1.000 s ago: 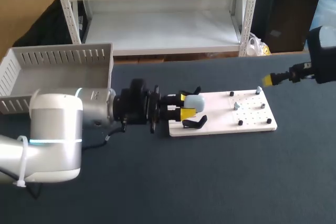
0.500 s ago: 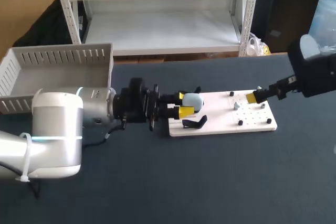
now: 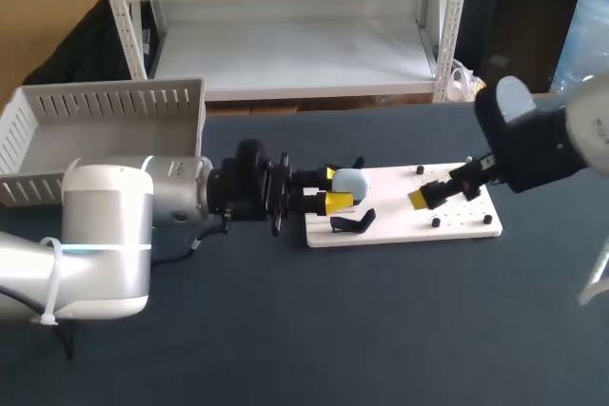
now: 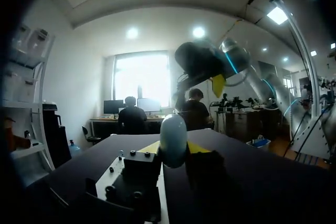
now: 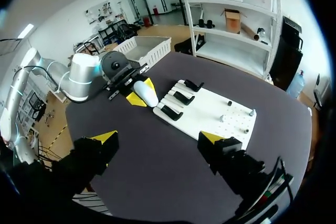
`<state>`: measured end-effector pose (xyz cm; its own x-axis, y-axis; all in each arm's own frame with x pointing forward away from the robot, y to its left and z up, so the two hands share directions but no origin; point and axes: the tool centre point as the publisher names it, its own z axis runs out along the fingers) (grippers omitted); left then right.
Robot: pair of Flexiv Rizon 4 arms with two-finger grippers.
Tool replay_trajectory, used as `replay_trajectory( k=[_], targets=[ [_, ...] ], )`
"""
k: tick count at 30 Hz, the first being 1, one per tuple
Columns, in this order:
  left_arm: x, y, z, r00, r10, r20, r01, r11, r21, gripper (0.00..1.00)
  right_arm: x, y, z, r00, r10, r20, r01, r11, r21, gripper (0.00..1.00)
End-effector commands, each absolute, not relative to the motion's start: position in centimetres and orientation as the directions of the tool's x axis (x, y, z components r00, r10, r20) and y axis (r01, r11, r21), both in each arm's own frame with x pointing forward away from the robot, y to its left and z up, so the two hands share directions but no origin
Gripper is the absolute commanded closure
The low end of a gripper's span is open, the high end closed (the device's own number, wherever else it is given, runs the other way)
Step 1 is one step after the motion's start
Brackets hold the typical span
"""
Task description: Pick up each earbud case from the left stands, insert the matching earbuds, close the lid, and place the case in the box.
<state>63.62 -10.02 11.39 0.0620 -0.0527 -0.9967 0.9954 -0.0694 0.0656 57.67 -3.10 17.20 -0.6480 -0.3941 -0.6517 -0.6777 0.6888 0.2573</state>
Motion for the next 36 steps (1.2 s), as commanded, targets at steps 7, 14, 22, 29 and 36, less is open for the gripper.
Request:
replay_trajectory(
  k=[7,14,22,29,36],
  targets=[
    [63.8,-10.1,11.3,0.062,-0.055,-0.997,0.995,-0.072,0.066,1.00,58.5,0.5,15.6,-0.646,-0.418,-0.639,-0.684,0.689,0.240,0.00],
    [63.8,-10.1,11.3,0.062,-0.055,-0.997,0.995,-0.072,0.066,1.00,59.6,1.7,14.7,-0.652,-0.413,-0.636,-0.672,0.704,0.231,0.00],
    [63.8,-10.1,11.3,0.062,-0.055,-0.997,0.995,-0.072,0.066,1.00,60.4,2.7,14.1,-0.655,-0.417,-0.631,-0.669,0.708,0.226,0.00],
    [63.8,-10.1,11.3,0.062,-0.055,-0.997,0.995,-0.072,0.066,1.00,61.1,3.3,13.8,-0.658,-0.417,-0.626,-0.667,0.709,0.229,0.00],
    [63.8,-10.1,11.3,0.062,-0.055,-0.997,0.995,-0.072,0.066,1.00,62.0,3.4,13.6,-0.663,-0.415,-0.623,-0.660,0.716,0.226,0.00]
  ],
)
